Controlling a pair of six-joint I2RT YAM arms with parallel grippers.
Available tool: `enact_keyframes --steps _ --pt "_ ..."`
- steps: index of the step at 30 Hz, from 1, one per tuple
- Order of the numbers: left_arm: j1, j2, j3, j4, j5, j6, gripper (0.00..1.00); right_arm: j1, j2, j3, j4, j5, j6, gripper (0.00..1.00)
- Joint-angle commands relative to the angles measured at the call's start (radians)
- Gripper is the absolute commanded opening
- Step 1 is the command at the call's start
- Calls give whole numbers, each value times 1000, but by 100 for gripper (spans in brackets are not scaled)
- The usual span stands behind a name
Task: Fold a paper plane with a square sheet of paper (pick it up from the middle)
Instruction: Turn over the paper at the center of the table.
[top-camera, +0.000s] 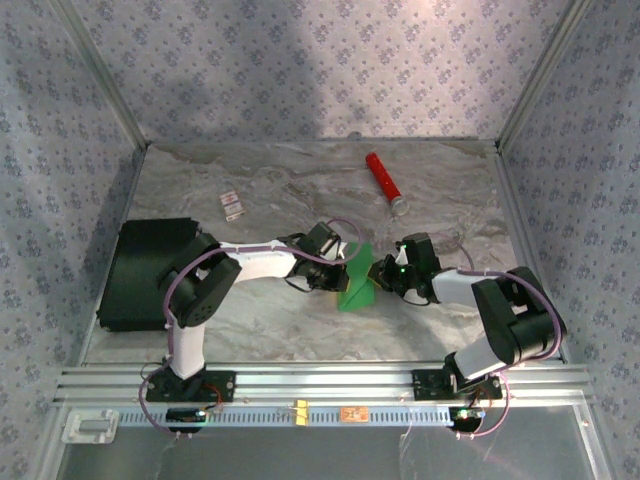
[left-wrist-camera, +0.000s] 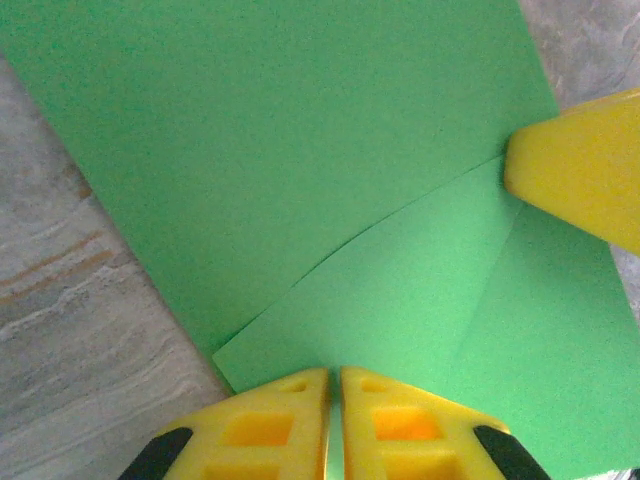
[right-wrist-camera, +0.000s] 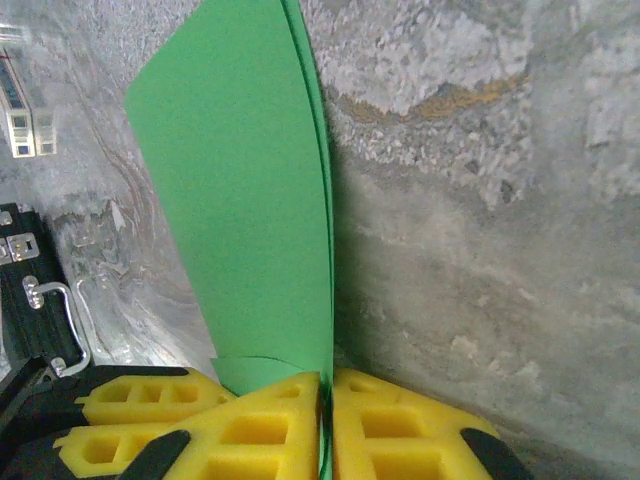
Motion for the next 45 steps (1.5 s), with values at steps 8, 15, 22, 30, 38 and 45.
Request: enact_keyframes --steps 8,15,22,30,38,45 --pt "-8 -115 -29 -26 -35 -37 23 -21 -60 14 -58 -31 -69 6" --pt "34 -294 -159 13 -131 -84 30 -2 -238 167 -492 107 -298 6" --pt "110 -407 -295 118 -161 -165 33 83 -258 426 -999 509 -445 6" --pt "136 -496 -348 100 -253 -193 34 285 -84 665 -1302 1049 -401 5" --pt "175 -723 -438 11 -431 -240 38 473 92 721 -1336 1261 -291 5" --pt "202 -873 -470 -78 -519 -240 40 576 285 824 -1288 1191 -256 6"
